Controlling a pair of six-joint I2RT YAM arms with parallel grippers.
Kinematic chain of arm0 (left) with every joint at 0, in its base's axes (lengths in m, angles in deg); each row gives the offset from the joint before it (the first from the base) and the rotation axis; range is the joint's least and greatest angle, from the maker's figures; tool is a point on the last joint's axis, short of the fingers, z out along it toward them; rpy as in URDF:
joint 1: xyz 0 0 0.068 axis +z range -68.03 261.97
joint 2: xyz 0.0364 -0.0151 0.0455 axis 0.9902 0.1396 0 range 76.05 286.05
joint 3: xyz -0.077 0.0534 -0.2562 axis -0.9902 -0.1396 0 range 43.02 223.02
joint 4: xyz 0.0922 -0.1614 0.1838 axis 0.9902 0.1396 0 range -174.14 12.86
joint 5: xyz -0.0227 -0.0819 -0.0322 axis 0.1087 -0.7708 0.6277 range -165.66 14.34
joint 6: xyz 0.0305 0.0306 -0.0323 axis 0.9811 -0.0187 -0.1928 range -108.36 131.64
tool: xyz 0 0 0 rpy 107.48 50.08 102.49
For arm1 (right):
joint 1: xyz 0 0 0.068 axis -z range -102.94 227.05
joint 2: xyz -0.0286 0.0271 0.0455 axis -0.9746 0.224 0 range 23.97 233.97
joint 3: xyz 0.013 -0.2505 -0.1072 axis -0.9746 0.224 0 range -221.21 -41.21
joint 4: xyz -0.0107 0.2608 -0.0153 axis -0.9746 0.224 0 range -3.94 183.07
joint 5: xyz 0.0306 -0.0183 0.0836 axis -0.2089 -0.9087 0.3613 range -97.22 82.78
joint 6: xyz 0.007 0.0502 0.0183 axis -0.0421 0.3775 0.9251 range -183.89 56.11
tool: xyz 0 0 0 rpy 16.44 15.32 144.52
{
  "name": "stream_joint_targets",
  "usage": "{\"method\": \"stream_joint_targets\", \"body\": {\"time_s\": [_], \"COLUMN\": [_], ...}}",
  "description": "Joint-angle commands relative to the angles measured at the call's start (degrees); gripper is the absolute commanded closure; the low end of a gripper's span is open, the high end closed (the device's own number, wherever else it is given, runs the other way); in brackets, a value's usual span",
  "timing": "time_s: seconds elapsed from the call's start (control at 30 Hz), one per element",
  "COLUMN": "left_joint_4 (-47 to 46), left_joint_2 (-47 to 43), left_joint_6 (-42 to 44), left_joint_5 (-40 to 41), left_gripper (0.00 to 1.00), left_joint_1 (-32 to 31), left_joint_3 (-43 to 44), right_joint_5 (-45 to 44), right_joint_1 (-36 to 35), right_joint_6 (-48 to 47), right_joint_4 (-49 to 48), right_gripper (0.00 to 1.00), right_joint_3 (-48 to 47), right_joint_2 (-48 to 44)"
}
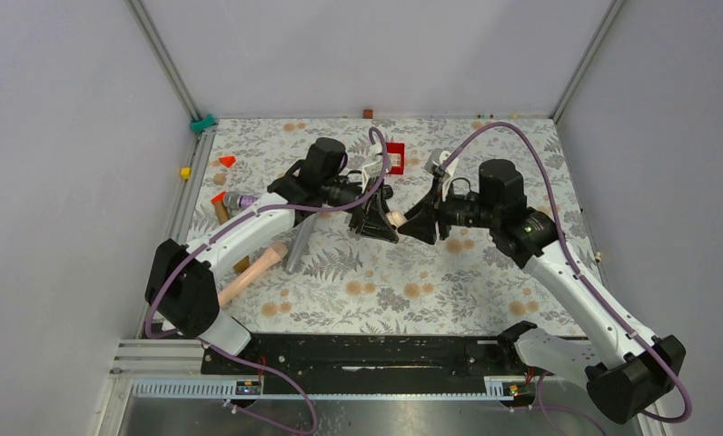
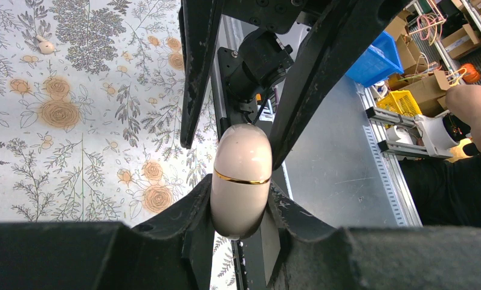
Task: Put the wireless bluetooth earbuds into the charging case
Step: Open the charging case.
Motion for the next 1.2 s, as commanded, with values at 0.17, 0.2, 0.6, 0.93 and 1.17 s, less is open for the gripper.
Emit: {"method": "stream_joint_targets", "body": {"time_s": [0.17,0.2,0.6,0.93,1.17], "left_joint_4": [-1.08,-1.06,-1.04,-0.91,-1.72], "left_joint_2": [-1.83,-1.84,-2.14,-1.15,-1.17], "left_joint_6": [1.45,1.48,1.48,0.81,0.21], "left_joint_5": [-3.05,-3.17,-3.26,-2.20,1.28], "left_gripper": [1.00,1.00,1.00,1.00,1.00], "left_joint_1": [-0.15,-0.15,-0.15,-0.15,-0.11], "left_joint_3": [0.85,0.80,0.72,1.30,1.23], "right_joint_5": [-1.49,-1.72,-8.74,-9.51,-18.48], "right_joint_1": [1.97,2.05,2.74,3.50,4.20], "right_joint_6": [-1.42,-1.44,-3.40,-4.83,-5.89], "right_joint_4": [0.41,0.45,0.45,3.29,4.84], "right_gripper": [0.48,0.48,0.48,0.43,0.41], "right_joint_3": [-1.95,-1.94,-1.86,-4.06,-6.11], "right_joint_2": [-1.65,-1.71,-4.29,-7.86,-9.43]}}
